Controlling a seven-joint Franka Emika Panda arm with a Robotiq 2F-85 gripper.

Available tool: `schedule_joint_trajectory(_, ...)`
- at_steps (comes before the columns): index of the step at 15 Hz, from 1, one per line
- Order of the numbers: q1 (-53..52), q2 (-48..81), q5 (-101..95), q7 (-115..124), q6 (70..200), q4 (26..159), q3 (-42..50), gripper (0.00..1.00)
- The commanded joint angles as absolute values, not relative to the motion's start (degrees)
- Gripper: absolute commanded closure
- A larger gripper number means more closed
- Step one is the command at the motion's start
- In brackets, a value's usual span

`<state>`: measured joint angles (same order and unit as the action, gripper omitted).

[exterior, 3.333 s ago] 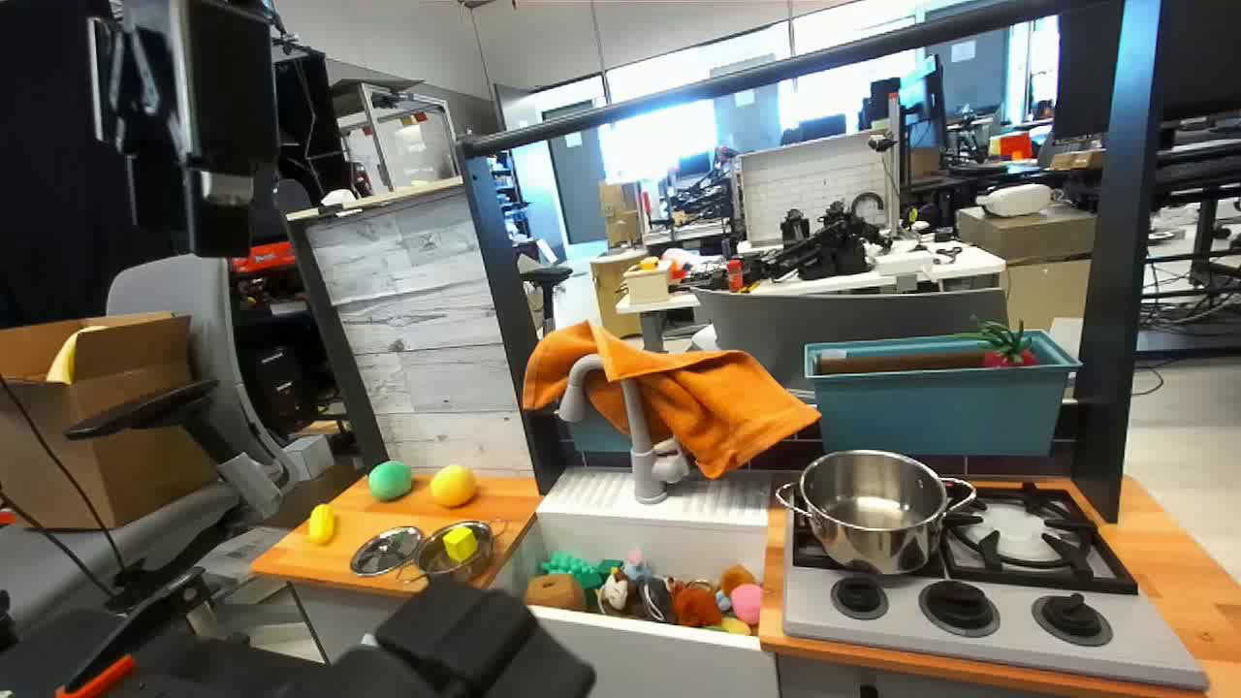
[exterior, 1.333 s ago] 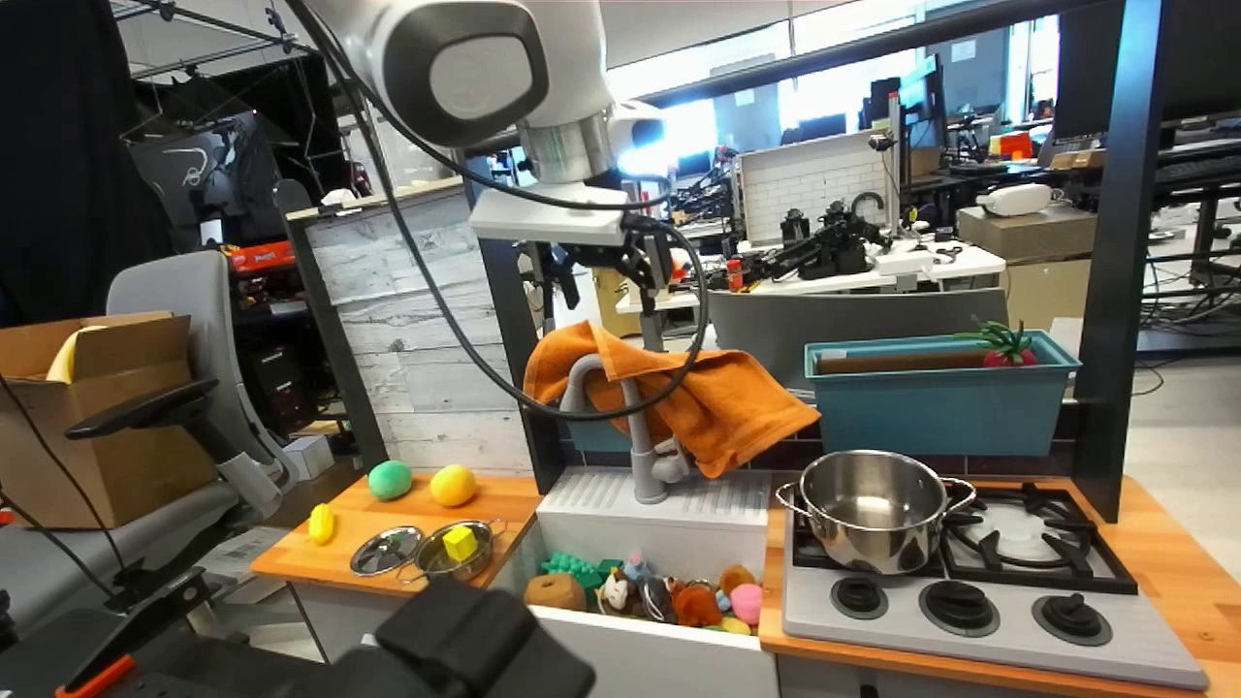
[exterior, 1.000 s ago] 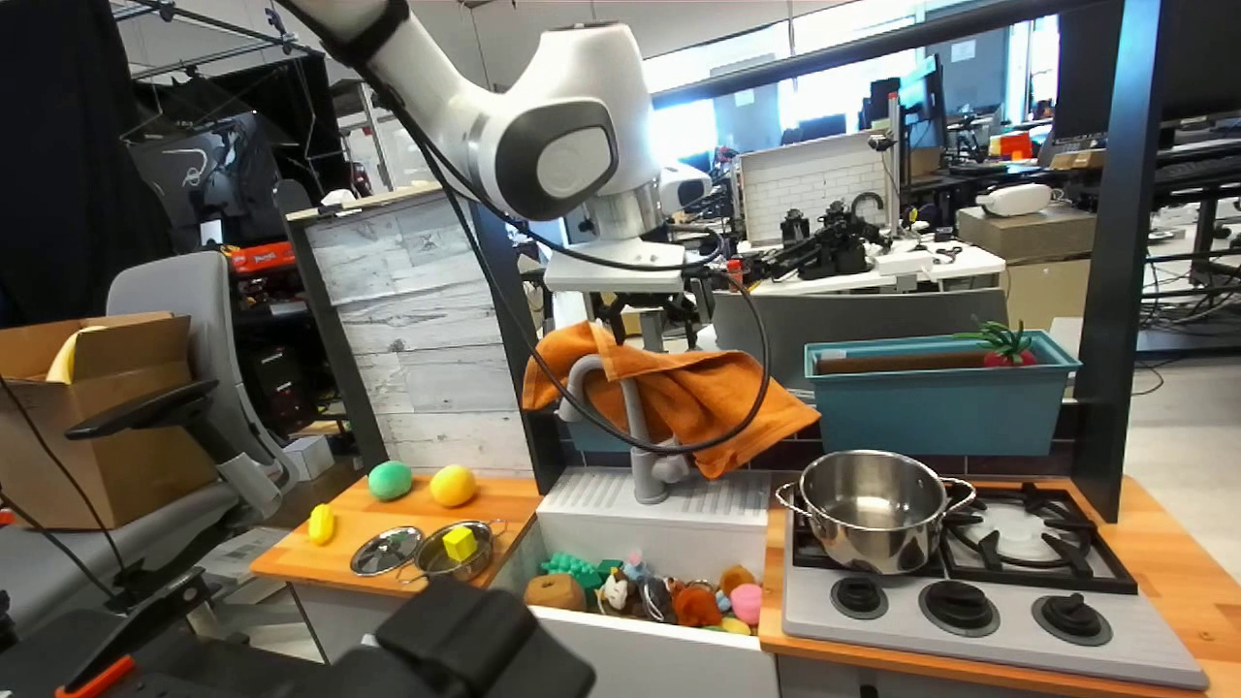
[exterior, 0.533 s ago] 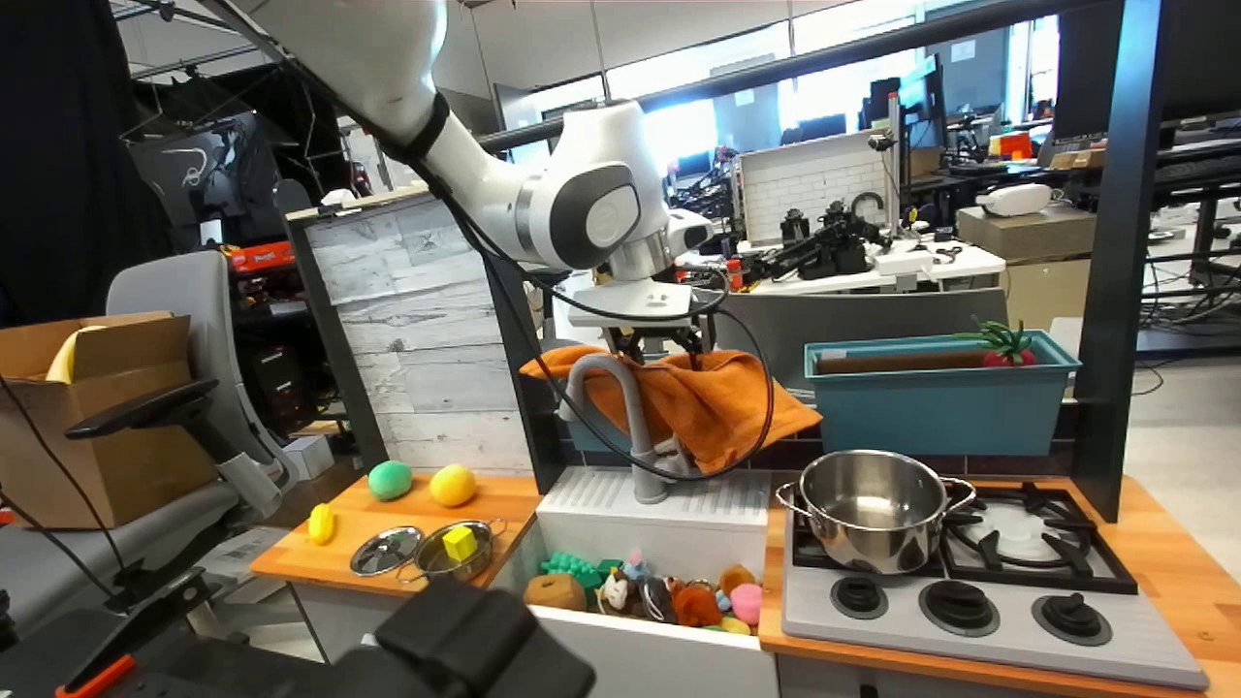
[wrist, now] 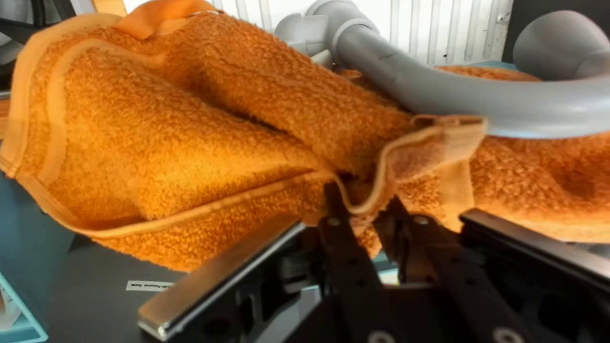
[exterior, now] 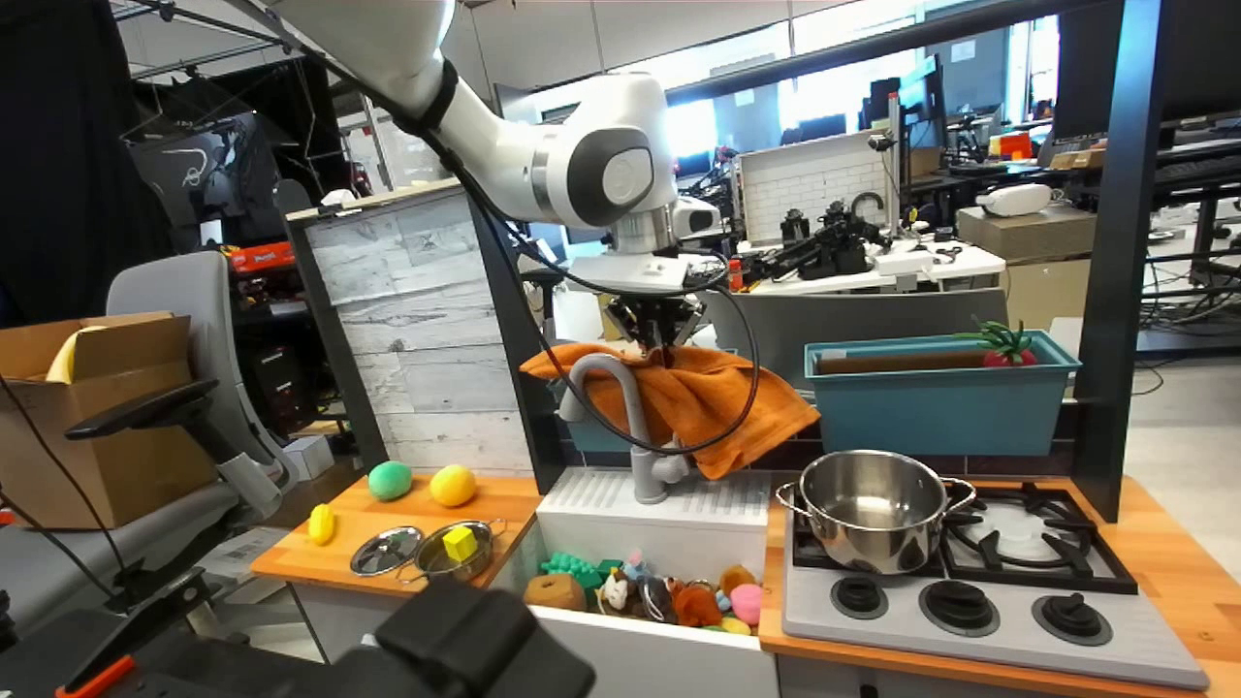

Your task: Hang the orange towel on the rod

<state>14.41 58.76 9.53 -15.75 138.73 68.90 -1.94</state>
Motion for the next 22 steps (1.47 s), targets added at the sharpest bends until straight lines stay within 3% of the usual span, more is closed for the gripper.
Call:
schedule_joint_trajectory(1, 17.4, 53.9, 10.8, -16.9, 133.8, 70.9, -4.3, 1.0)
schedule_joint_trajectory(11, 35.9, 30.9, 39.6, -42.9, 133.6, 91.6, -16.9, 0.99)
schedule_joint_trajectory(15, 37.5, 24.0, 55.0, -56.8, 127.0, 96.1, -13.4, 0.99)
schedule_joint_trajectory(16, 42.0, 22.9, 58.6, -60.8, 127.7, 97.7, -18.2, 0.99)
schedule_joint_trajectory(17, 38.0, 21.2, 64.3, -64.3, 124.5, 98.0, -12.2, 0.99)
schedule_joint_trajectory(18, 43.0, 20.2, 66.5, -67.2, 124.6, 99.5, -17.7, 0.99)
schedule_joint_trajectory(19, 43.3, 18.7, 70.5, -69.7, 123.6, 100.2, -17.4, 0.99)
schedule_joint_trajectory(20, 38.1, 17.1, 76.3, -71.9, 120.2, 100.0, -10.7, 0.99)
schedule_joint_trajectory(22, 35.5, 15.5, 83.9, -71.1, 117.5, 98.2, -7.3, 0.99)
